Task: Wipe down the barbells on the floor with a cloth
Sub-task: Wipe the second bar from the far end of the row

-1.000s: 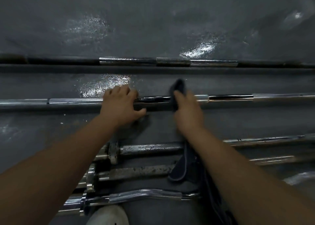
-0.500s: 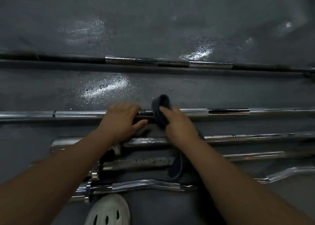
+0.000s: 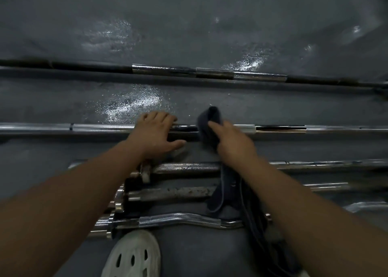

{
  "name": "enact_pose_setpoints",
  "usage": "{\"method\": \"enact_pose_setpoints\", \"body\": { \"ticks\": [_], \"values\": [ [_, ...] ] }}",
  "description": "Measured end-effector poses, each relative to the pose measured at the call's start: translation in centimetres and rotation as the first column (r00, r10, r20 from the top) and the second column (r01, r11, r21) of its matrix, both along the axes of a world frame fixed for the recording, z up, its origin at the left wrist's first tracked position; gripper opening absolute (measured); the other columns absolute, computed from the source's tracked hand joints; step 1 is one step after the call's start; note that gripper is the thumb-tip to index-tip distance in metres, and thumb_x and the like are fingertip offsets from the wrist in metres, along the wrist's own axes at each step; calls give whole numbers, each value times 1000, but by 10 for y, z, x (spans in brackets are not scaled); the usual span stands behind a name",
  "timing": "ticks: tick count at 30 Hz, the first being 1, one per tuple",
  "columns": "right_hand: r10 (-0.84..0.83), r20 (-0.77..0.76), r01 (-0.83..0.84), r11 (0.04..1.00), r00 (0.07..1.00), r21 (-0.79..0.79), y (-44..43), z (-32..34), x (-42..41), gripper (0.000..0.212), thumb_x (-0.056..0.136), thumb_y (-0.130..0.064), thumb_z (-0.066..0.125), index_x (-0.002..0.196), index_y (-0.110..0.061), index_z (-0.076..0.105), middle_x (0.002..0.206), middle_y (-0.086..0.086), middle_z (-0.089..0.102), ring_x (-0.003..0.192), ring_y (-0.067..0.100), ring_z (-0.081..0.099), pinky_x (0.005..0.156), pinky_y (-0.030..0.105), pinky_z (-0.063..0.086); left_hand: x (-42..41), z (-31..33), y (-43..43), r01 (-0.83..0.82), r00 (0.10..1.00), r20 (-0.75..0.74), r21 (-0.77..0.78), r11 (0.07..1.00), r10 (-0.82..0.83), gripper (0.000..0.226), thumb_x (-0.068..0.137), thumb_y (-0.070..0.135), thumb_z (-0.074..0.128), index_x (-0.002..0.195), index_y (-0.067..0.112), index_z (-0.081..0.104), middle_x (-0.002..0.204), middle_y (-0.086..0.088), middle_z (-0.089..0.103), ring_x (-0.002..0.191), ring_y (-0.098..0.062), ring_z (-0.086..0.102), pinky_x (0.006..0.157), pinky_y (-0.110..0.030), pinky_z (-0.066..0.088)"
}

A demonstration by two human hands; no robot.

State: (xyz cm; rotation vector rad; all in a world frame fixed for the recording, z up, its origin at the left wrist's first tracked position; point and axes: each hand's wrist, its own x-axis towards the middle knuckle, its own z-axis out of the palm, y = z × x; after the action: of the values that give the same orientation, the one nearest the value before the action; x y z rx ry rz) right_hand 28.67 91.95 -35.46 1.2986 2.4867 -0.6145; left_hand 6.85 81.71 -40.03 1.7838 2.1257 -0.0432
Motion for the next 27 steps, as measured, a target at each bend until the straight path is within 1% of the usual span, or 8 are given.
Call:
{"method": "enact_pose_setpoints", "body": {
  "ticks": [5,8,12,15,18,21,24,27],
  "values": [
    [-287,24,283,953,958,107,48,0,47,69,85,-4,58,149,-19,38,153,18,31,139,36,34,111,40,34,-7,-9,-10,-121,987,-93,125,985,133,84,78,75,37,142,20,38,141,-8,46,132,-29,38,113,-46,20],
    [-160,-38,162,984,986,73,39,-4,4,68,85,-4,59,148,-19,38,156,17,27,144,32,24,113,36,29,-19,-9,11,-115,989,-82,62,991,120,83,76,80,34,140,27,38,138,-5,48,128,-29,40,109,-45,22],
    [30,-54,-29,999,998,20,54,-8,-18,73,84,-7,56,151,-27,35,154,13,30,141,32,32,110,43,38,-47,-4,46,-138,990,-28,-29,990,137,78,84,64,58,145,22,36,146,-9,41,135,-32,36,109,-45,27],
    [-120,-4,120,986,993,114,87,-17,8,73,83,-4,53,150,-26,36,146,17,37,134,37,40,106,44,41,-60,-13,39,-135,984,-98,109,985,146,79,79,57,58,140,9,42,136,-19,49,125,-38,44,107,-49,35],
    [-231,-75,240,960,970,142,80,-21,-5,70,82,-5,57,148,-20,39,146,20,35,138,38,33,108,44,39,-60,-19,39,-133,980,-137,103,986,146,79,70,60,53,130,9,48,126,-19,54,118,-38,48,104,-48,34],
    [-77,-147,89,993,986,74,56,-23,-34,70,81,-4,57,147,-21,39,152,15,28,143,34,25,109,42,37,-60,-11,48,-185,975,-109,95,978,195,71,67,61,51,118,12,54,118,-17,56,113,-36,51,99,-45,36],
    [28,-145,-18,998,989,67,69,-23,-23,73,79,-7,55,148,-27,39,150,11,33,139,32,33,106,46,43,-70,-6,48,-144,987,-59,61,988,148,67,67,58,49,117,14,56,119,-14,60,112,-34,55,95,-42,39],
    [-229,-91,239,965,969,108,82,-27,-12,73,81,-8,56,149,-27,36,144,17,36,134,37,38,105,45,41,-72,-4,58,-155,986,-65,-5,988,155,57,72,58,59,111,16,56,121,-15,61,112,-35,56,92,-40,42]
  ]
}}
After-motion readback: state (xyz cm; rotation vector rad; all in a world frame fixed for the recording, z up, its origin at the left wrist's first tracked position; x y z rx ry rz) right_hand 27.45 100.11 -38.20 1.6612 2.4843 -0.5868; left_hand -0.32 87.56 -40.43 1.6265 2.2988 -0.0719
